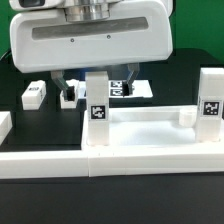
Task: Assemble desk
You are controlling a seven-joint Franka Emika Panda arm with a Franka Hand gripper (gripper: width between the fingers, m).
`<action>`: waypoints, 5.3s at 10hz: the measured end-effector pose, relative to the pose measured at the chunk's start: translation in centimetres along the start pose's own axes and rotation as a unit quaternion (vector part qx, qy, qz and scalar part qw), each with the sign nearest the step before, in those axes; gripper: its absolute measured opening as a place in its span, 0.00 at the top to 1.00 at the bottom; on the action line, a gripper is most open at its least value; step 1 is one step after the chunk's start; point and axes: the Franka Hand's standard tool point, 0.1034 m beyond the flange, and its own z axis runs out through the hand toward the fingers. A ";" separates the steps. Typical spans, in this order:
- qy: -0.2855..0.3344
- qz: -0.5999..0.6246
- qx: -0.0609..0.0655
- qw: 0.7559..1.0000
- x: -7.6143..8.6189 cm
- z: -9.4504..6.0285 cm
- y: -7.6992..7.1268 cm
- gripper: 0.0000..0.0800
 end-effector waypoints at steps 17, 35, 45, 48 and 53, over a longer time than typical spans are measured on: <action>-0.055 0.775 0.018 0.630 0.0 0.0 0.5 0.64; -0.053 0.752 0.030 0.656 -1.2 -3.2 -4.6 0.19; -0.032 0.742 -0.004 0.669 -10.4 2.4 -9.1 0.19; -0.029 0.729 -0.035 0.683 -13.6 6.9 -8.9 0.19; -0.042 0.723 -0.053 0.687 -13.9 8.5 -8.0 0.32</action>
Offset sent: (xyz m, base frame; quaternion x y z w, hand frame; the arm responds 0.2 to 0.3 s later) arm 0.0000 0.0000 0.0000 0.0000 0.0000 0.1938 0.9810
